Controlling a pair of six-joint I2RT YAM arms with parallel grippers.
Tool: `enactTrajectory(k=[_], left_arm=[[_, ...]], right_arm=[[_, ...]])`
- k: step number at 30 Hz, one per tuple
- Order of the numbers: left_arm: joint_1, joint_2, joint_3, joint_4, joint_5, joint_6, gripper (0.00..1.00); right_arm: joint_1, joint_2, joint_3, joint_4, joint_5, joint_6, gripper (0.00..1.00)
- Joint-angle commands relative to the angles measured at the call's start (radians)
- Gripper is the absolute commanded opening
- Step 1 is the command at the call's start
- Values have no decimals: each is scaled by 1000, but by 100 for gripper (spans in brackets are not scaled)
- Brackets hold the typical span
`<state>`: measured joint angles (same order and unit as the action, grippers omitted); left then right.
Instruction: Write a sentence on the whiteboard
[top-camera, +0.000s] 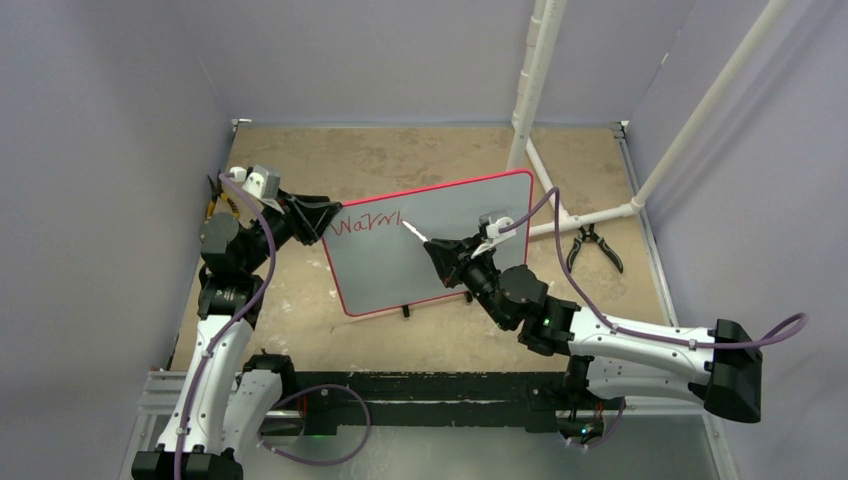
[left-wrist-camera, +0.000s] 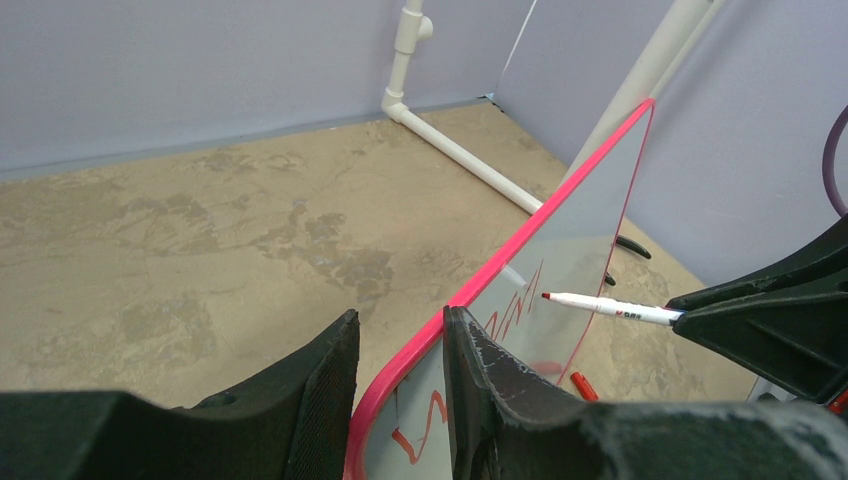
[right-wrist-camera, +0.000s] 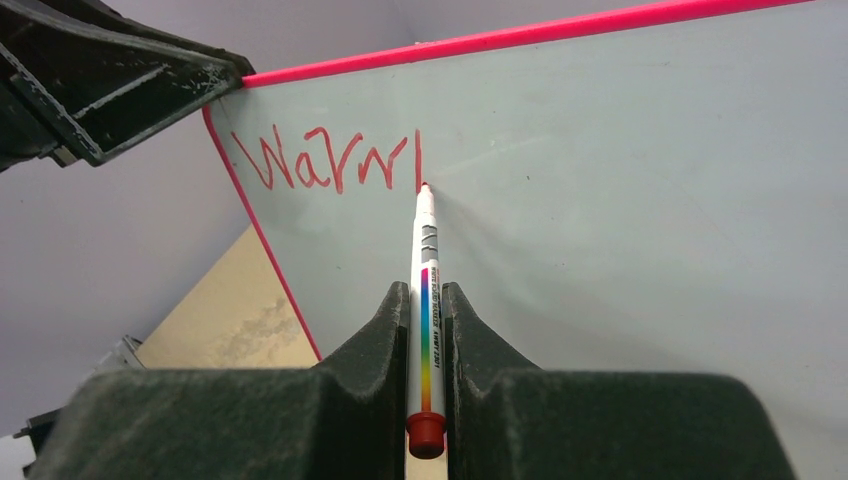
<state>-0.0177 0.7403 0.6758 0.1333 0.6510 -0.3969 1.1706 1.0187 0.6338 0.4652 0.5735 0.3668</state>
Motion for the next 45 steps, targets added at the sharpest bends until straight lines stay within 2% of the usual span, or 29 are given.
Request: enactTrajectory(k=[1, 18, 25, 30, 45], left_arm=[[1, -1, -4, 12, 23, 18, 34], [1, -7, -4, 9, 23, 20, 34], [2, -9, -4, 9, 21, 19, 34], [1, -9, -4, 8, 21, 19, 35], [2, -3, -5, 11, 24, 19, 35]], right_arm=[[-3, 11, 42, 45, 8, -27, 0], [-5, -41, 29, 0, 137, -31, 0], [-5, -49, 29, 33, 95, -65, 0], [-5, -61, 36, 79, 9, -90, 0], [-5, 23, 62, 110, 75, -118, 0]])
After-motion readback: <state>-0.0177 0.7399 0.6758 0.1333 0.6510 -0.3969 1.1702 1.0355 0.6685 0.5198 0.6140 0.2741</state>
